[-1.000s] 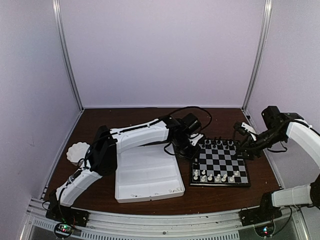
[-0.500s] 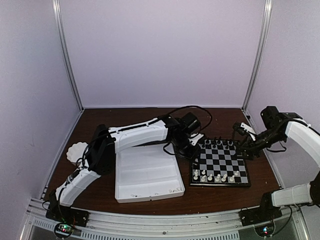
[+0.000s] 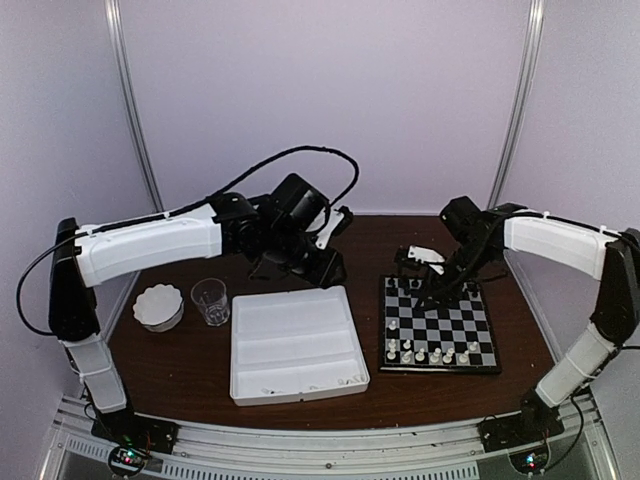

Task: Set up the chess pieces on the board
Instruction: Pick up the pawn from the chessboard, then place the pawn at c2.

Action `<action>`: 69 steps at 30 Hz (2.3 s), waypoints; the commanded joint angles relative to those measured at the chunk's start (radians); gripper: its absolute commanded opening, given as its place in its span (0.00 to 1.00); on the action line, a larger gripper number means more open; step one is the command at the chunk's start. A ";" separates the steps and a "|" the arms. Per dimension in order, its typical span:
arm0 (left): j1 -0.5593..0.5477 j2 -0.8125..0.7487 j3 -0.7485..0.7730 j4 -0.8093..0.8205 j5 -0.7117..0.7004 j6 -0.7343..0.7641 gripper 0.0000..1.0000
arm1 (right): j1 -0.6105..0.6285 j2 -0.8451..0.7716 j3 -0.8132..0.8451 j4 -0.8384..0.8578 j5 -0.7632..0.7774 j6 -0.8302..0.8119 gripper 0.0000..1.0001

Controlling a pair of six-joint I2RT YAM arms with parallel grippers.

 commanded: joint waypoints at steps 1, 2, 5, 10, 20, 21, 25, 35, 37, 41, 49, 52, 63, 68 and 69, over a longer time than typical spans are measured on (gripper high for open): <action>-0.002 -0.095 -0.177 0.102 -0.115 -0.029 0.33 | 0.079 0.139 0.100 0.042 0.110 0.038 0.46; -0.001 -0.118 -0.207 0.114 -0.127 -0.034 0.33 | 0.093 0.170 0.118 0.041 0.122 0.041 0.46; -0.002 -0.172 -0.267 0.119 -0.163 -0.046 0.34 | 0.127 0.257 0.166 0.034 0.167 0.048 0.46; -0.001 -0.225 -0.329 0.120 -0.181 -0.056 0.34 | 0.159 0.332 0.204 0.028 0.216 0.059 0.47; -0.002 -0.244 -0.358 0.122 -0.184 -0.065 0.34 | 0.195 0.379 0.214 0.048 0.275 0.081 0.39; -0.001 -0.244 -0.358 0.121 -0.184 -0.065 0.34 | 0.198 0.383 0.216 0.047 0.274 0.081 0.37; -0.001 -0.241 -0.354 0.121 -0.184 -0.067 0.34 | 0.203 0.389 0.213 0.043 0.263 0.075 0.30; -0.001 -0.238 -0.357 0.122 -0.178 -0.080 0.33 | 0.204 0.366 0.193 0.042 0.252 0.073 0.13; -0.001 -0.240 -0.360 0.120 -0.179 -0.081 0.33 | 0.204 0.357 0.188 0.040 0.251 0.074 0.12; -0.001 -0.243 -0.364 0.116 -0.188 -0.080 0.33 | 0.203 0.315 0.175 0.040 0.262 0.071 0.11; -0.001 -0.252 -0.380 0.135 -0.197 -0.083 0.33 | 0.202 0.192 0.106 0.018 0.295 0.052 0.11; -0.001 -0.239 -0.368 0.135 -0.186 -0.080 0.33 | 0.202 0.153 0.064 0.015 0.296 0.054 0.11; -0.001 -0.206 -0.341 0.137 -0.171 -0.071 0.33 | 0.202 0.064 -0.064 0.023 0.327 0.048 0.11; 0.000 -0.212 -0.353 0.137 -0.177 -0.074 0.33 | 0.202 0.066 -0.086 0.021 0.324 0.042 0.11; -0.001 -0.214 -0.356 0.136 -0.180 -0.074 0.33 | 0.202 0.065 -0.093 0.024 0.324 0.042 0.11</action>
